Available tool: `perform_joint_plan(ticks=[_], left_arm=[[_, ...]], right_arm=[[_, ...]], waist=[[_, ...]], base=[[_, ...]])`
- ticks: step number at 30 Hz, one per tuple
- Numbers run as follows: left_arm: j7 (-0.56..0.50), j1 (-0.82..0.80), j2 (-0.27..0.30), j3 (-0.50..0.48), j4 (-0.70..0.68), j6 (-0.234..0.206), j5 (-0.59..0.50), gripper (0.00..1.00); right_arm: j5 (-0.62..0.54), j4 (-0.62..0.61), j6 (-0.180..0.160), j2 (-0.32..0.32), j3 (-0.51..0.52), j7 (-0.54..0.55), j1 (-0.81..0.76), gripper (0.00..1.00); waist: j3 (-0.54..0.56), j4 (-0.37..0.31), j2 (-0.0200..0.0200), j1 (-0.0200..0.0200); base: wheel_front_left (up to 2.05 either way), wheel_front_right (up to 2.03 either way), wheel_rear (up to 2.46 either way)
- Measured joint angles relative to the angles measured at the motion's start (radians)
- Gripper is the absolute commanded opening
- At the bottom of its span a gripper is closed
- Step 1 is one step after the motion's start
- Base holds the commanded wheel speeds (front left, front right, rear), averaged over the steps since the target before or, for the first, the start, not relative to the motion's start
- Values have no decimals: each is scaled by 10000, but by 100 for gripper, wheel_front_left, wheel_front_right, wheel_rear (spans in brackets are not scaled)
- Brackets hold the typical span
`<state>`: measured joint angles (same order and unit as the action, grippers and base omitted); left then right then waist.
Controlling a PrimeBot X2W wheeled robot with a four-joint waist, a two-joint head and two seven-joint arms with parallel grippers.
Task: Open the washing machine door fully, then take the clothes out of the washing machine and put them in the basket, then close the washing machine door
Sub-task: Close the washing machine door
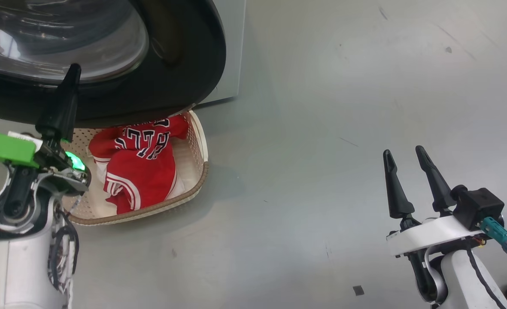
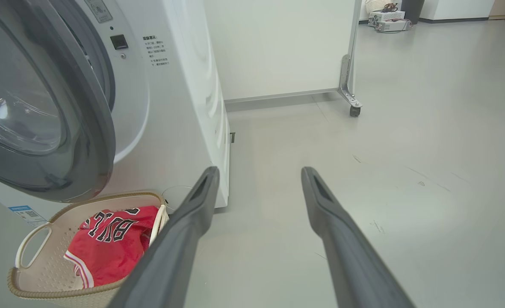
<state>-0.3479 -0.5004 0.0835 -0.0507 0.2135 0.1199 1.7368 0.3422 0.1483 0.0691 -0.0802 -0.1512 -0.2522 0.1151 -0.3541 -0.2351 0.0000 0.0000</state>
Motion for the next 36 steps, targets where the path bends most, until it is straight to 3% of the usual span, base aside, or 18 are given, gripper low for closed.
perform_joint_plan(ticks=[1,2,3,4,5,6,13,16,23,36], left_arm=[[35,217,-50,-92,-138,0,31,0],[59,422,-86,-157,-244,0,54,14],[136,630,-123,-197,-334,0,54,35],[165,849,-157,-230,-437,0,54,45],[165,1058,-186,-240,-560,0,52,86],[234,1247,-222,-251,-663,0,48,100],[763,2421,-278,-431,-1267,0,-523,100],[1078,2863,-228,-391,-1490,0,-1325,100],[1843,3702,872,418,-1941,0,-4353,100],[3735,5148,2121,1615,-2082,-6,-9212,100]], right_arm=[[-6,21,0,-6,4,0,0,100],[-13,46,0,-8,12,0,-1,100],[-17,69,0,-15,33,0,-5,100],[-38,96,0,-38,52,0,-10,100],[-79,119,0,-77,79,0,-19,100],[-100,138,0,-117,115,0,-30,100],[-217,267,-2,-217,157,0,-260,100],[-280,307,-2,-240,163,0,-367,100],[-295,431,-13,-251,150,0,-677,100],[-389,510,-102,-251,94,0,-1161,100]], waist=[[59,51,0,0],[120,100,0,0],[184,150,0,0],[252,204,0,0],[317,261,0,0],[381,323,0,0],[921,760,0,0],[1192,926,0,0],[1794,1286,0,0],[2764,1599,0,0]], base=[[0,0,0],[0,0,0],[0,0,0],[0,0,0],[0,0,0],[0,0,0],[0,0,0],[0,0,0],[0,0,0],[0,0,0]])
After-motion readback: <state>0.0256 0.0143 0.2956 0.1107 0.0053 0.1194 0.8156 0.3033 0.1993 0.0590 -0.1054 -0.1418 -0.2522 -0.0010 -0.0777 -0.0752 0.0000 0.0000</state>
